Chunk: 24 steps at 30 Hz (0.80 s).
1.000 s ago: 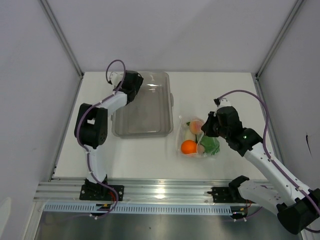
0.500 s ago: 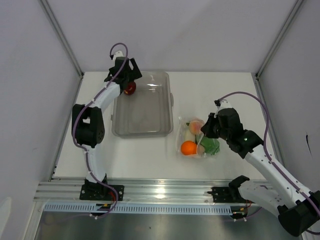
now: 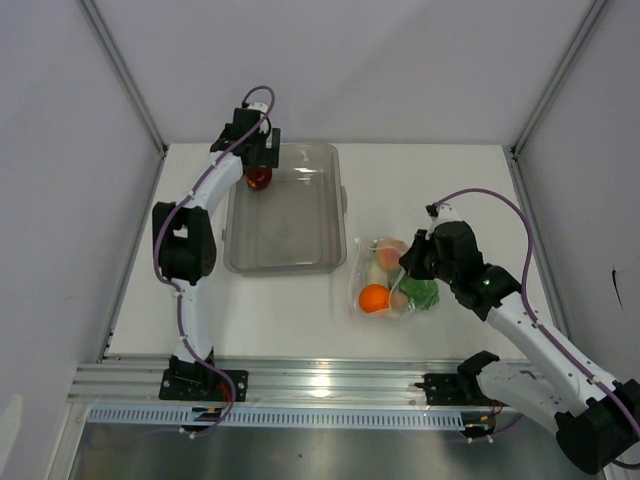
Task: Place the food in the zip-top bag and seal the zipper
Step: Pick up the fake fruit from the bin.
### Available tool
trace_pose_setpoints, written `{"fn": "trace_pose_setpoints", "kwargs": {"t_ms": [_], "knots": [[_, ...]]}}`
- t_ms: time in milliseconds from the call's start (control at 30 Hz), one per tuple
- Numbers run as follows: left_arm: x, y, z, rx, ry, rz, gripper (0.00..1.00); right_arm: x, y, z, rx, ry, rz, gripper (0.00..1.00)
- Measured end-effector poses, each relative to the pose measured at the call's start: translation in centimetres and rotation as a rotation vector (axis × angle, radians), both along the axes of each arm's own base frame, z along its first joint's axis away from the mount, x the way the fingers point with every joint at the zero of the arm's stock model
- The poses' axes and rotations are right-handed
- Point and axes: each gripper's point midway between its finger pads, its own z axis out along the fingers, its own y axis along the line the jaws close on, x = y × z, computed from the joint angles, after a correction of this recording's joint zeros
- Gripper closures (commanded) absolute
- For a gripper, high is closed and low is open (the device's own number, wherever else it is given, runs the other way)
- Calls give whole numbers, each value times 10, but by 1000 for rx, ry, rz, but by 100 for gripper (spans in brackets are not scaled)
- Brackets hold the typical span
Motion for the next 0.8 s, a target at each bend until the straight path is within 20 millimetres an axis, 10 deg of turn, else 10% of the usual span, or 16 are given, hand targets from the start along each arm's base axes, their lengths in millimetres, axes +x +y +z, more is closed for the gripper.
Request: {"fn": "trace_pose_setpoints", "kwargs": {"t_ms": [467,800], "knots": [[8,3,-8,241,-7,-197,1,12,18,4,57,-45,50,100],[1,4,-68,283,143,-254,0,15,17,0,48,-45,40,100]]}}
